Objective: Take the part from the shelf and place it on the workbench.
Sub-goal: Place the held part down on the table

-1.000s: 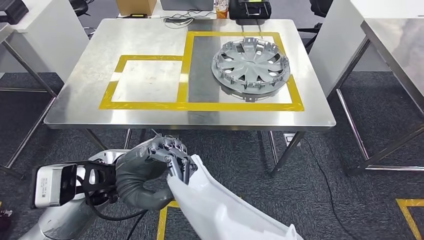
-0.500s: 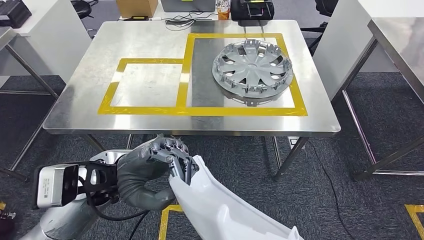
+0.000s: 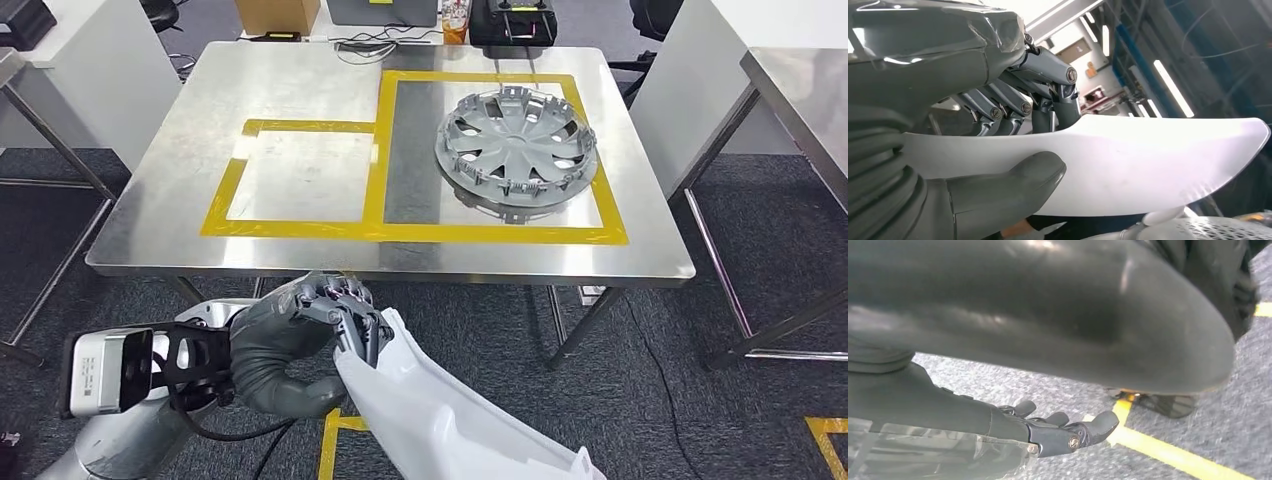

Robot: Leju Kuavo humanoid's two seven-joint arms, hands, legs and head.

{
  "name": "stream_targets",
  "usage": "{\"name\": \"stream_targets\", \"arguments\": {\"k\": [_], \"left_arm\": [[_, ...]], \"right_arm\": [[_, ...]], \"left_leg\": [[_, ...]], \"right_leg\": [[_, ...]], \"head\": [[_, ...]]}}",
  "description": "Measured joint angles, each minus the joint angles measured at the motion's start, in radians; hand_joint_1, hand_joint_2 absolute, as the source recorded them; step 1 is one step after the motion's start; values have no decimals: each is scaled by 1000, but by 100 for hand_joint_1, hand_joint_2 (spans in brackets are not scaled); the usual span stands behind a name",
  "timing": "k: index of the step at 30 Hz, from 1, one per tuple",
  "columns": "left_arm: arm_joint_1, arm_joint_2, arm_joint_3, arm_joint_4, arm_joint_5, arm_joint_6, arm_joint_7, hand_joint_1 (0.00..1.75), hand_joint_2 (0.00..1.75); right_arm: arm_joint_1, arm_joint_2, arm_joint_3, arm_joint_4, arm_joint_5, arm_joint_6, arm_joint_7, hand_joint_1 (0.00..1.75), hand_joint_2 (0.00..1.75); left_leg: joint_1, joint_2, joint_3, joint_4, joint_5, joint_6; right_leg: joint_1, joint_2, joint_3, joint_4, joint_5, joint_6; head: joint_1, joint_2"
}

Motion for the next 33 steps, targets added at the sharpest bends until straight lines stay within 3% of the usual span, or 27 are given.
{"name": "stream_targets", "arguments": {"k": [3,4,5,6,7,9,11,15,16,18,19,20,21,22,23,25,28,30,31,33], "left_arm": [[1,-1,-1,-1,0,0,0,166,175],[3,-1,-2,0,0,0,0,166,175],[4,-1,-2,0,0,0,0,166,175],[4,-1,-2,0,0,0,0,166,175],[4,-1,-2,0,0,0,0,166,175],[4,-1,-2,0,0,0,0,166,175],[3,-1,-2,0,-1,0,1,166,175],[1,0,-1,-2,0,0,2,166,175],[0,0,0,-3,0,0,2,166,175],[1,0,-1,-3,0,-1,2,166,175],[2,1,-1,-3,0,-1,2,166,175],[3,1,-1,-3,0,-1,2,166,175],[3,1,-1,-3,0,-1,2,166,175],[2,1,-1,-3,0,-1,2,166,175],[1,1,-1,-3,0,-1,2,166,175],[-3,1,0,-3,0,-2,2,166,175],[-5,1,0,-4,0,-5,2,166,175],[-6,1,0,-5,0,-8,2,166,175],[-8,0,0,-5,0,-9,2,166,175],[-9,-2,-1,-5,0,-9,2,166,175]], "right_arm": [[1,0,0,0,0,0,0,0,0],[1,0,0,0,0,0,0,0,0],[2,-1,0,0,0,0,0,0,0],[2,-1,0,0,0,-1,0,0,0],[3,-1,0,0,0,-1,0,0,0],[3,-2,0,0,0,-1,0,0,0],[2,-2,0,0,0,-2,0,0,0],[0,-2,0,-1,0,-3,0,0,0],[0,-1,0,-1,0,-3,0,0,0],[0,-1,0,-1,0,-3,0,0,0],[0,-1,0,-1,0,-3,0,0,0],[0,-1,0,-1,0,-3,0,0,0],[0,-1,0,-1,0,-3,0,0,0],[0,-1,0,-1,0,-4,0,0,0],[0,0,0,-2,0,-4,0,0,0],[-2,4,0,-2,0,-4,0,0,0],[-5,6,0,-2,0,-5,-1,0,0],[-6,8,0,-2,-1,-6,-1,0,0],[-7,8,0,-2,-1,-6,-2,0,0],[-8,8,0,-2,-3,-6,-3,0,0]], "left_leg": [[-7,0,13,-9,-4,17],[-10,-1,14,-9,-7,19],[-12,-2,17,-9,-11,20],[-13,-4,22,-8,-15,19],[-14,-6,28,-6,-20,17],[-17,-7,35,1,-35,9],[-21,-8,36,8,-47,-1],[-16,-6,26,42,-76,-22],[-12,-6,3,89,-97,-29],[-4,-5,-76,230,-145,-42],[0,-4,-116,289,-157,-45],[2,-2,-142,315,-150,-46],[3,-1,-147,301,-122,-45],[2,0,-132,248,-79,-41],[0,0,-105,175,-31,-34],[-8,3,-55,57,16,-14],[-17,3,-28,8,7,6],[-13,1,-4,-8,5,14],[-11,1,9,-14,4,18],[-12,1,19,-17,-3,23]], "right_leg": [[2,0,-105,188,-66,-12],[2,0,-139,239,-77,-11],[2,0,-155,253,-71,-6],[2,0,-150,226,-48,2],[2,0,-126,162,-14,11],[3,-1,-67,26,47,14],[7,-1,-42,-27,65,0],[2,1,-26,-30,52,-29],[-2,1,-18,-31,48,-35],[-1,1,-7,-31,38,-43],[0,2,-2,-31,33,-43],[0,2,4,-31,27,-42],[1,3,12,-31,21,-41],[2,4,23,-31,14,-39],[2,5,32,-33,7,-37],[5,6,45,-35,-5,-30],[6,4,54,-35,-2,-10],[6,1,48,-6,-7,-5],[6,1,28,32,-19,-7],[6,1,-50,152,-54,-10]], "head": [[2,0],[2,0],[2,0],[2,0],[2,0],[3,0],[3,0],[0,0],[-2,0],[-5,0],[-5,0],[-5,0],[-5,0],[-5,0],[-5,0],[-3,0],[-3,0],[-1,0],[1,0],[3,0]]}}
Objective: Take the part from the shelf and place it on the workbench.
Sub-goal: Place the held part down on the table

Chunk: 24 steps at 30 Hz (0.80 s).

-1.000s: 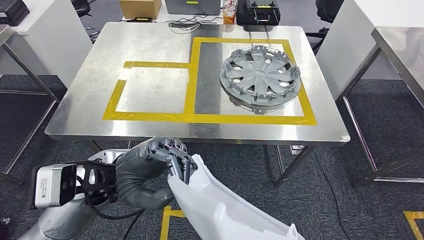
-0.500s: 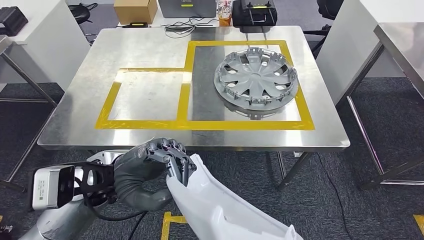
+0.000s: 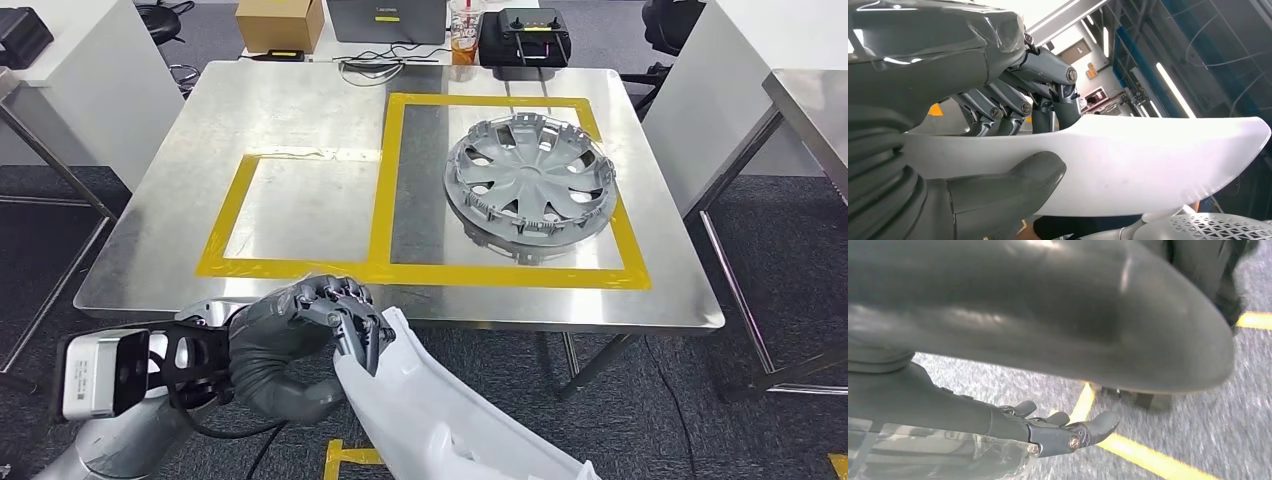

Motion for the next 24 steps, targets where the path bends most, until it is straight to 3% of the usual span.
{"name": "stream_targets", "arguments": {"k": [2,3,4,6,8,10,12,14,16,17,18,19,20,22,24], "left_arm": [[4,0,-1,1,0,0,0,166,175],[5,0,-1,1,0,0,0,166,175],[6,0,-1,1,0,-1,0,166,175],[6,0,-1,2,0,-3,0,166,175],[3,0,-1,2,0,-4,0,166,175],[0,-1,0,2,0,-5,0,166,175],[-3,-1,0,1,0,-5,0,166,175],[-5,-1,0,1,0,-5,0,166,175],[-4,-1,0,1,0,-5,0,166,175],[-4,-1,0,1,0,-5,0,166,175],[-3,-1,0,1,0,-5,0,166,175],[-3,0,0,1,0,-5,0,166,175],[-4,-1,0,1,0,-4,0,166,175],[-5,-1,1,1,0,-3,0,166,175],[-6,-1,1,1,-1,-1,1,166,175]], "right_arm": [[2,-1,0,0,-2,0,-1,0,0],[4,-2,0,1,-2,-1,-2,0,0],[6,-2,0,1,-2,-1,-3,0,0],[8,-2,0,1,-3,-1,-4,0,0],[8,-2,0,1,-4,-1,-6,0,0],[7,-2,0,1,-4,-1,-7,0,0],[7,-1,0,1,-4,0,-8,0,0],[8,0,0,1,-5,0,-9,0,0],[8,0,0,1,-5,0,-9,0,0],[9,0,0,1,-5,0,-9,0,0],[9,0,0,1,-5,0,-9,0,0],[9,0,0,1,-5,0,-9,0,0],[9,0,0,1,-5,0,-9,0,0],[9,5,1,0,-5,-1,-10,0,0],[5,9,1,0,-6,-1,-10,0,0]], "left_leg": [[-2,-3,7,1,-10,2],[-3,-5,14,1,-18,0],[-2,-6,25,2,-26,-3],[-1,-8,49,7,-48,-12],[-4,-7,59,13,-69,-24],[-5,-6,62,18,-82,-35],[0,-4,55,46,-89,-44],[5,-1,-4,146,-108,-56],[10,0,-98,283,-154,-66],[11,0,-136,324,-173,-67],[12,0,-156,330,-176,-65],[11,0,-160,301,-156,-60],[7,0,-148,242,-116,-49],[-8,-4,-111,107,-13,-17],[-24,-11,-88,41,40,3]], "right_leg": [[0,0,-80,96,-27,3],[-1,0,-98,96,-22,10],[-2,-1,-94,56,2,20],[-6,-3,-51,-87,85,39],[-3,-7,-19,-174,130,23],[0,-7,-11,-183,126,-9],[-2,-3,3,-183,121,-24],[-3,-1,19,-183,111,-33],[-2,1,32,-183,96,-36],[0,3,42,-183,87,-36],[2,4,54,-184,78,-36],[5,6,68,-184,68,-36],[9,7,82,-185,59,-36],[14,10,104,-187,41,-34],[17,14,114,-189,28,-28]], "head": [[0,0],[0,0],[0,0],[1,0],[1,0],[0,0],[-1,0],[-1,0],[-2,0],[-2,0],[-2,0],[-2,0],[-2,0],[0,0],[1,0]]}}
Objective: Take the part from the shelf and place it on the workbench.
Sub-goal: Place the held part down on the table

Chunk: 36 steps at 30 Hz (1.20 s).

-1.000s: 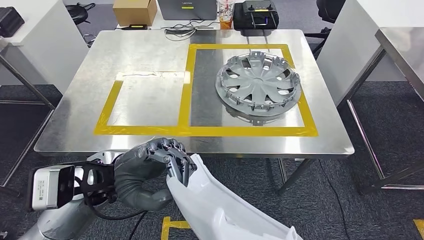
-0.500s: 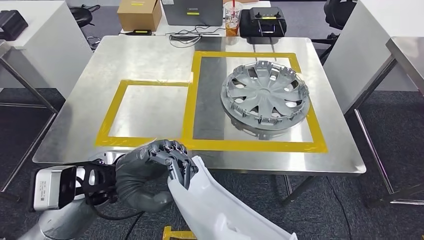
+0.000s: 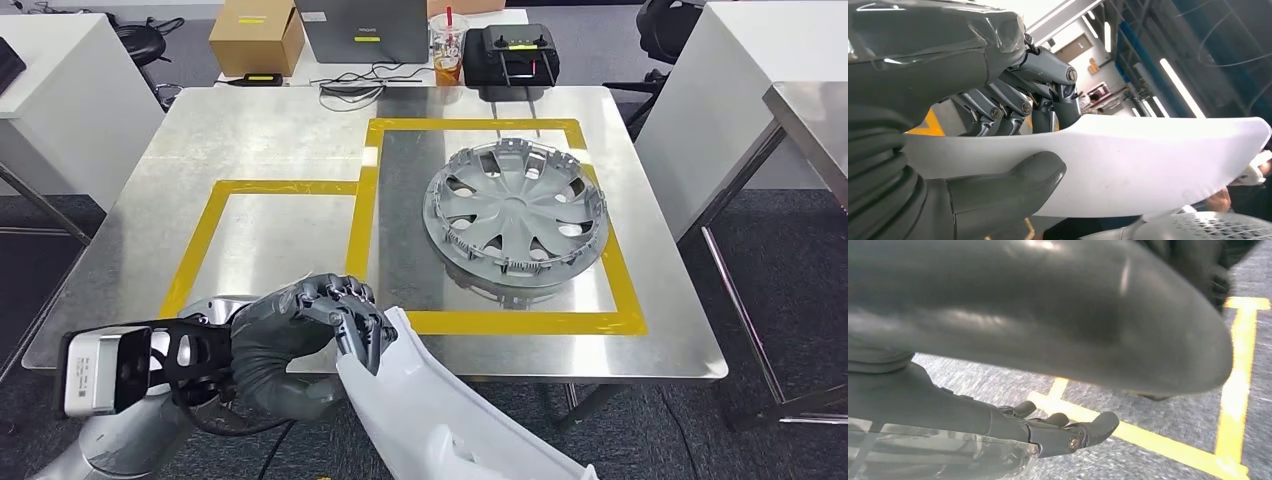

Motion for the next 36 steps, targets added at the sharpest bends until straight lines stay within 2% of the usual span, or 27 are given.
{"name": "stream_targets", "arguments": {"k": [1,3,4,5,7,8,9,10,12,13,14,15,17,19,20,22,23,24,25,26,27,29,31,34,35,36], "left_arm": [[0,0,0,0,-1,1,1,166,175],[-1,-2,0,0,-2,2,2,166,175],[-1,-3,0,-1,-2,3,1,166,175],[-1,-4,0,-1,-2,5,0,166,175],[1,-5,2,0,-16,17,-2,166,175],[4,-6,4,1,-34,28,-3,166,175],[7,-5,8,3,-56,40,-3,166,175],[8,-5,13,5,-77,51,-4,166,175],[9,-5,26,11,-99,64,-6,166,175],[8,-5,30,13,-103,66,-8,166,175],[7,-5,34,15,-107,68,-9,166,175],[7,-5,37,16,-118,73,-11,166,175],[5,-4,45,18,-171,105,-21,166,175],[-2,4,58,27,-307,182,-39,166,175],[-7,12,67,38,-394,228,-48,166,175],[-17,33,90,76,-545,304,-57,166,175],[-19,45,102,101,-602,333,-58,166,175],[-20,58,113,132,-660,365,-58,166,175],[-22,70,123,164,-718,397,-58,166,175],[-24,81,133,197,-772,429,-57,166,175],[-27,91,143,226,-813,455,-57,166,175],[-35,105,158,269,-848,480,-58,166,175],[-41,114,166,299,-857,486,-58,166,175],[-45,121,171,326,-875,493,-48,166,175],[-49,122,172,336,-894,503,-34,166,175],[-53,123,173,351,-925,520,-14,166,175]], "right_arm": [[-2,0,0,1,-1,0,0,0,0],[-4,-1,0,1,-2,-1,0,0,0],[-4,-2,0,1,-3,-2,0,0,0],[-4,-2,0,2,-3,-2,0,0,0],[-3,-3,0,2,-6,-3,0,0,0],[-3,-3,0,2,-7,-3,0,0,0],[-3,-4,1,2,-7,-3,0,0,0],[-3,-5,1,2,-7,-3,0,0,0],[-2,-6,2,2,-7,-3,0,0,0],[-3,-7,4,2,-8,-3,0,0,0],[-3,-7,5,2,-8,-3,0,0,0],[-3,-7,6,2,-8,-3,-1,0,0],[-4,-7,7,1,-9,-3,-1,0,0],[-5,-6,9,2,-10,-4,-3,0,0],[-5,-6,11,2,-9,-4,-5,0,0],[-6,-7,16,3,-9,-5,-8,0,0],[-7,-7,19,3,-9,-6,-11,0,0],[-7,-7,20,3,-9,-7,-13,0,0],[-7,-7,22,4,-10,-8,-16,0,0],[-8,-6,23,4,-12,-9,-17,0,0],[-8,-6,23,5,-13,-10,-19,0,0],[-8,-4,24,7,-14,-12,-19,0,0],[-8,-2,25,9,-14,-13,-19,0,0],[-10,-1,27,11,-14,-14,-20,0,0],[-10,-1,28,12,-14,-14,-20,0,0],[-10,-1,28,13,-14,-14,-20,0,0]], "left_leg": [[-3,-4,4,-5,2,1],[2,-3,17,-20,4,0],[6,-3,25,-29,5,1],[9,-2,33,-37,3,3],[8,-3,39,-40,-4,8],[9,-3,42,-40,-9,9],[9,-4,46,-40,-14,9],[9,-6,52,-39,-20,7],[9,-8,66,-34,-34,1],[6,-8,70,-28,-43,-4],[4,-9,72,-22,-50,-8],[2,-9,71,-17,-56,-12],[1,-9,71,-12,-63,-19],[5,-5,60,15,-82,-32],[9,-3,42,54,-103,-40],[22,2,-22,185,-159,-56],[28,3,-56,245,-177,-62],[34,5,-78,278,-179,-66],[38,7,-79,266,-161,-68],[41,9,-60,216,-126,-68],[42,11,-25,141,-87,-65],[39,13,34,21,-43,-59],[33,13,50,-8,-43,-55],[34,13,60,-25,-36,-38],[35,13,65,-32,-33,-32],[36,13,69,-36,-31,-27]], "right_leg": [[2,2,3,-2,-4,5],[4,1,2,0,-14,11],[5,-1,-9,22,-25,13],[6,-2,-34,66,-42,13],[3,-4,-120,208,-86,11],[2,-4,-163,267,-97,14],[1,-4,-191,294,-92,22],[-1,-4,-196,278,-69,33],[-7,-7,-153,143,13,56],[-8,-7,-127,76,47,58],[-9,-8,-108,31,67,54],[-8,-8,-99,11,75,44],[-8,-8,-95,9,73,23],[-14,-8,-89,7,70,10],[-17,-8,-84,6,69,4],[-17,-8,-79,6,66,-3],[-17,-8,-78,6,65,-4],[-17,-8,-77,6,64,-5],[-17,-7,-76,6,63,-4],[-17,-6,-73,6,62,-3],[-17,-5,-71,6,61,-2],[-14,-4,-70,5,59,3],[-12,-5,-71,3,58,11],[-13,-8,-76,15,49,24],[-13,-8,-92,48,33,23],[-13,-9,-120,102,10,19]], "head": [[0,0],[-1,0],[0,0],[0,0],[0,0],[0,0],[0,0],[0,0],[1,0],[0,0],[0,0],[-1,0],[-2,0],[-3,0],[-4,0],[-6,0],[-6,0],[-7,0],[-6,0],[-7,0],[-7,0],[-6,0],[-6,0],[-5,0],[-5,0],[-4,0]]}}
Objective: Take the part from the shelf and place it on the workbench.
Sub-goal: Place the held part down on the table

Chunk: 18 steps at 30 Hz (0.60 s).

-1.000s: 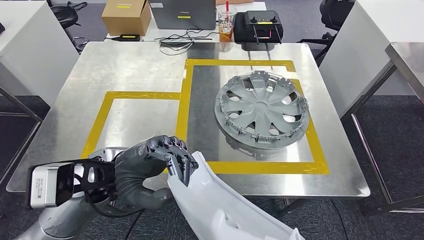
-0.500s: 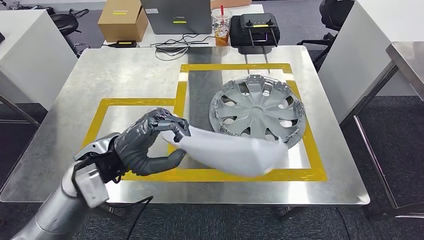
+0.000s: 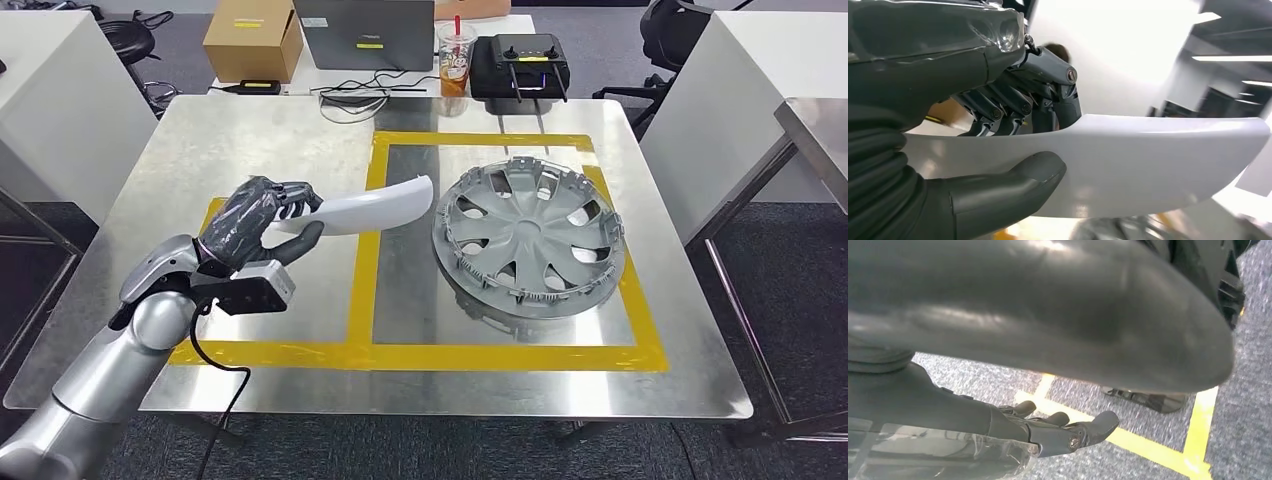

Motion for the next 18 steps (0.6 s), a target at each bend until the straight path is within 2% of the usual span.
{"name": "stream_targets", "arguments": {"k": [2,3,4,5,6,7,8,9,12,14,15,17,18], "left_arm": [[-9,5,-3,53,-96,50,45,166,175],[-11,9,-5,87,-146,76,64,166,175],[-13,13,-7,123,-192,98,82,166,175],[-13,17,-8,159,-229,115,100,166,175],[-13,20,-8,192,-260,129,116,166,175],[-12,22,-8,223,-287,141,133,166,175],[-9,26,-8,253,-310,151,148,166,175],[-5,29,-7,279,-330,160,160,166,175],[19,37,-2,353,-385,182,180,166,175],[36,40,1,397,-417,192,186,166,175],[43,41,2,419,-430,193,188,166,175],[57,40,2,464,-452,193,193,166,175],[63,38,2,487,-464,191,196,166,175]], "right_arm": [[0,0,2,3,0,0,0,0,0],[0,1,2,6,1,0,1,0,0],[0,2,3,9,3,3,2,0,0],[-1,2,3,12,6,7,4,0,0],[-2,3,3,16,11,12,6,0,0],[-3,4,3,21,16,17,7,0,0],[-5,5,3,25,21,21,8,0,0],[-6,7,3,29,25,24,9,0,0],[-10,12,4,37,33,32,18,0,0],[-11,15,4,41,38,34,23,0,0],[-11,16,4,42,39,34,25,0,0],[-13,17,4,46,42,34,27,0,0],[-14,18,4,47,43,34,28,0,0]], "left_leg": [[-4,0,1,-1,-1,4],[-6,0,1,-1,-1,5],[-7,0,1,0,-2,5],[-7,-1,2,1,-3,4],[-7,-2,2,3,-4,2],[-9,-3,1,7,-7,-2],[-11,-4,0,12,-10,-6],[-13,-4,-2,15,-13,-10],[-11,-4,-4,19,-18,-23],[-7,-3,-19,53,-41,-35],[-3,-3,-42,100,-67,-42],[3,-2,-109,236,-125,-52],[6,-2,-138,290,-141,-55]], "right_leg": [[1,0,-72,139,-49,-7],[0,0,-97,184,-60,-5],[0,0,-104,191,-55,1],[-1,0,-90,154,-35,9],[-1,-1,-57,84,-5,17],[-1,-1,-22,9,22,21],[-1,0,8,-50,44,19],[1,0,25,-84,55,13],[3,1,34,-96,61,-6],[-1,1,38,-99,61,-16],[-3,1,40,-99,60,-20],[-2,1,42,-99,59,-25],[-2,1,42,-99,58,-26]], "head": [[1,0],[1,0],[1,0],[1,0],[1,0],[1,0],[0,0],[0,0],[-2,0],[-4,0],[-5,0],[-8,0],[-8,0]]}}
